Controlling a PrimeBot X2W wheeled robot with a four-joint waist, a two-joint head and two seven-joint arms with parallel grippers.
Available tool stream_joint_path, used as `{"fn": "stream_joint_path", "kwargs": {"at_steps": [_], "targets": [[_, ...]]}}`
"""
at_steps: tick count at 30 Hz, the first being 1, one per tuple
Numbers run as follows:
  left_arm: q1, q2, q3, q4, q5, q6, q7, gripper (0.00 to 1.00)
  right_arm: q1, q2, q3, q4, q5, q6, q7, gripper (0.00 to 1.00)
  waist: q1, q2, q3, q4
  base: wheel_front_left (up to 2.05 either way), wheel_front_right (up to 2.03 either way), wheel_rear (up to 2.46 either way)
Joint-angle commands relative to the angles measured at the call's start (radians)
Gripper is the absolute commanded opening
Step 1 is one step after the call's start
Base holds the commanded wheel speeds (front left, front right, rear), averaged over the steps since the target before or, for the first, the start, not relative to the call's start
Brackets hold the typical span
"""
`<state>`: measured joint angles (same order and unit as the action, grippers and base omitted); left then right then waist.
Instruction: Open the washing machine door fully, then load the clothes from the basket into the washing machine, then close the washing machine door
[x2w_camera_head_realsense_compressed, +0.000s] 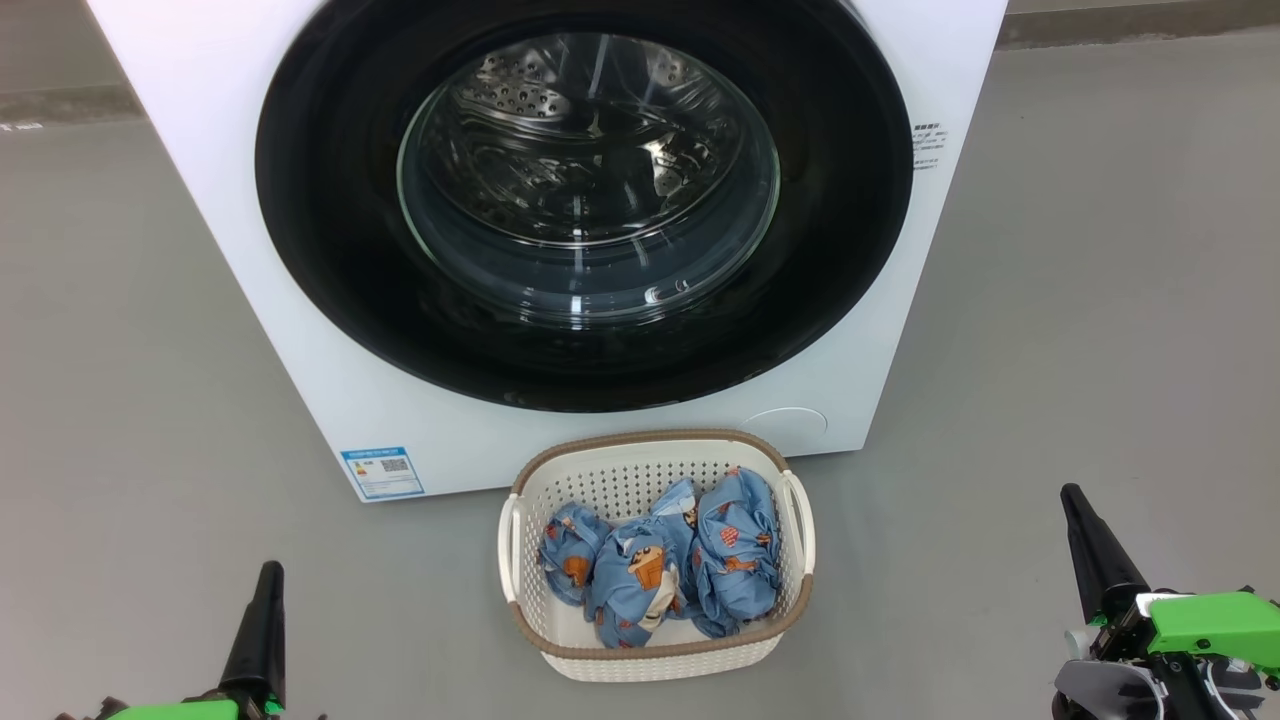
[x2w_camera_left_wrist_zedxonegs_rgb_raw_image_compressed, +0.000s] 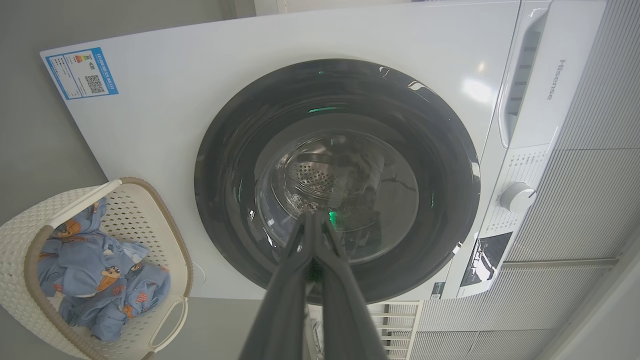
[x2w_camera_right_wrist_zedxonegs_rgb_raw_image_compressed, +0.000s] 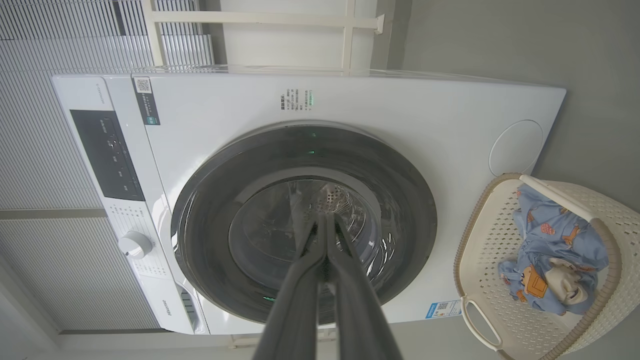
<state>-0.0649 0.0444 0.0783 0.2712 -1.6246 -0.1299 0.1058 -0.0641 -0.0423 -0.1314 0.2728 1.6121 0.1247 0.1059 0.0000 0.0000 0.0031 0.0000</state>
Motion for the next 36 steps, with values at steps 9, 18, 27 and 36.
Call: {"fn": "stream_joint_path", "kwargs": {"at_steps": [9, 18, 27, 36], "targets": [[-0.043, 0.008, 0.034, -0.026, 0.015, -0.001, 0.006, 0.00, -0.044, -0.009, 0.018, -0.028, -0.003, 0.006, 0.007, 0.00, 0.0000, 0.0000, 0.000, 0.000, 0.00, 0.00, 0.00], [0.015, -0.004, -0.002, 0.018, 0.005, 0.000, -0.009, 1.00, 0.014, 0.009, 0.006, 0.025, -0.003, 0.000, -0.008, 1.00, 0.0008, 0.0000, 0.000, 0.001, 0.00, 0.00, 0.00], [0.015, 0.012, -0.012, 0.002, 0.033, 0.000, -0.036, 1.00, 0.006, -0.001, 0.026, 0.022, -0.029, 0.001, -0.034, 1.00, 0.0000, 0.0000, 0.000, 0.004, 0.00, 0.00, 0.00], [0.010, 0.031, -0.025, -0.003, 0.107, 0.000, -0.063, 1.00, -0.011, -0.024, 0.058, 0.027, -0.088, 0.001, -0.062, 1.00, 0.0000, 0.0000, 0.000, 0.007, 0.00, 0.00, 0.00]]}}
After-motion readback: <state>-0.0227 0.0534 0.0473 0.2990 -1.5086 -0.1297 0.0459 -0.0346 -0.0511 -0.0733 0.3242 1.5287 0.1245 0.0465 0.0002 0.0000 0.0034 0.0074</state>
